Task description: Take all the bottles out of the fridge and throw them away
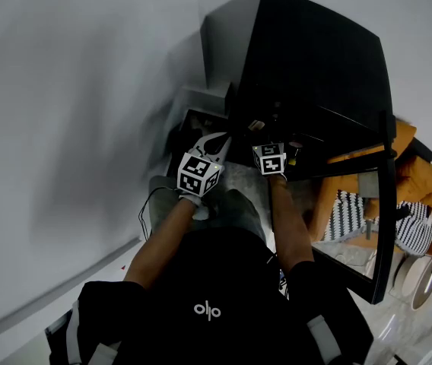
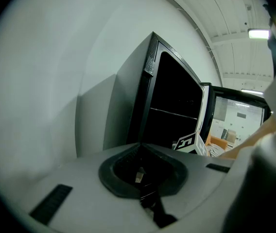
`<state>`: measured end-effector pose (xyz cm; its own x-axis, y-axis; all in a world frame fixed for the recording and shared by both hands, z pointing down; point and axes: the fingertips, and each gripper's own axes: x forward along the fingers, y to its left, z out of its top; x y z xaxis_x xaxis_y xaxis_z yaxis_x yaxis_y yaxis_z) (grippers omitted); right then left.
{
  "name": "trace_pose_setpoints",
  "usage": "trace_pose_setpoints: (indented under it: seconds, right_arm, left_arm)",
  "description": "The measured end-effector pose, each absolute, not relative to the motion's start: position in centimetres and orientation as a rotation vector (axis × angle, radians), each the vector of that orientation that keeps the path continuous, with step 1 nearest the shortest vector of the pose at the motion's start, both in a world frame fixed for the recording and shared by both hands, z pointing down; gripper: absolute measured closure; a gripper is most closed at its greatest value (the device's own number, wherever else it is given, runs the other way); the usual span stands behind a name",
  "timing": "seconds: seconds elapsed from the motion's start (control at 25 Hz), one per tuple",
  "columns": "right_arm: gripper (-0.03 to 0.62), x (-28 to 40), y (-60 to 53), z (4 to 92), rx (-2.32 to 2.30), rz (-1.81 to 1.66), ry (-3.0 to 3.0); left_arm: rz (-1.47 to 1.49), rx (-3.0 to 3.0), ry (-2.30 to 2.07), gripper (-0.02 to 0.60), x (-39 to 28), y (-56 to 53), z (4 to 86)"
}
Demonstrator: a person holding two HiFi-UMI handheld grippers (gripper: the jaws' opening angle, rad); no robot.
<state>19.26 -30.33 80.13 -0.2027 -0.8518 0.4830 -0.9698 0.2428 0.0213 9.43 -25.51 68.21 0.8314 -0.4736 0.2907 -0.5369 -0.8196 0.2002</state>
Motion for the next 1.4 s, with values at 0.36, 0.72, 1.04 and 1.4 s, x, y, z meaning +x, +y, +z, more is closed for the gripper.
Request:
trace_pose_setpoints:
  seconds: [0.36, 0.72, 1.04, 1.4]
  right_arm:
    - [0.303, 19.5, -28.7, 78.9, 1.68, 0.394, -2.101]
    - [0.303, 18.0, -23.2, 71.1, 1.653, 0.471, -2.105]
    - [0.303, 17.8, -17.4, 59.9, 1.653, 0.474, -2.147]
    - [0.303, 18.9, -12.7, 53.8, 1.666, 0.405, -2.198]
  left_arm:
    - [0.341, 2.742, -0.76, 0.581, 9.5, -24.7, 67.4]
    - [0.382, 2.694, -0.768, 0.581, 9.0, -21.9, 59.4]
    - [0.37, 2.673, -0.806, 0.581, 9.4, -18.5, 50.8]
    - [0.315, 2.65, -0.918, 0.581, 8.5, -14.4, 48.4]
